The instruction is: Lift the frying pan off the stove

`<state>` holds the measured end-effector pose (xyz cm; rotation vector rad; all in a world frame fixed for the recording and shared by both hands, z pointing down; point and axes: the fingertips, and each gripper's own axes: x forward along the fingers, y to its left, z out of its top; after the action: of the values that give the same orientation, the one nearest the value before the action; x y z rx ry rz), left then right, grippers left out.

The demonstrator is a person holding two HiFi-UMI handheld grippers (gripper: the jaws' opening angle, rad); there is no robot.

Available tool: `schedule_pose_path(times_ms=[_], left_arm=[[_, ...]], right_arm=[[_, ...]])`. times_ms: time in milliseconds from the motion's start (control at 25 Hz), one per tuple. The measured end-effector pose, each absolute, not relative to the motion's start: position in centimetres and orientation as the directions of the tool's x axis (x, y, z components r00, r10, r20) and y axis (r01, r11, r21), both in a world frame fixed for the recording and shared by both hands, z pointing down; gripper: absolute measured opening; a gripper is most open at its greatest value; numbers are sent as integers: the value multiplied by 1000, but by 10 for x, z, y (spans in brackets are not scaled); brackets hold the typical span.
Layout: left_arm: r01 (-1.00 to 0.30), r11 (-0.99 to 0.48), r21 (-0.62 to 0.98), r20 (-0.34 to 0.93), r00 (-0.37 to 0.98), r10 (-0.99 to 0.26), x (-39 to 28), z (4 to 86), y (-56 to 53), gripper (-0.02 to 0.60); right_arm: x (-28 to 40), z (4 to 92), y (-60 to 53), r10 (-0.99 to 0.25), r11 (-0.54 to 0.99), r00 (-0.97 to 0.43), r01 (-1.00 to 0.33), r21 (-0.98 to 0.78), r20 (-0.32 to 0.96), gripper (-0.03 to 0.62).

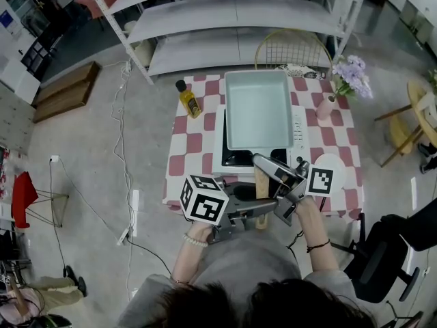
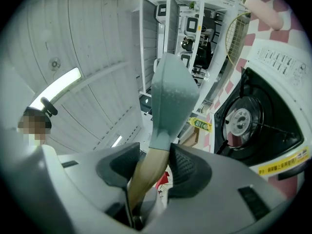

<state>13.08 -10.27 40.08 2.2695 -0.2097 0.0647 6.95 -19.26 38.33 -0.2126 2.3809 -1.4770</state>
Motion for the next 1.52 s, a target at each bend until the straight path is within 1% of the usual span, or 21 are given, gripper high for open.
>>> schedule_pose_path(times_ms=[640,1520], left_arm=[[-183,-697,693,117,983,-141,138,375,-96,181],[-172,-751,638,107,985,-135,144,353,-89,181]], right_arm=[[77,351,-185,-276,509,-930,72,-857,-242,199],[86,323,-178,-279,557,-916,92,-826,-289,198]])
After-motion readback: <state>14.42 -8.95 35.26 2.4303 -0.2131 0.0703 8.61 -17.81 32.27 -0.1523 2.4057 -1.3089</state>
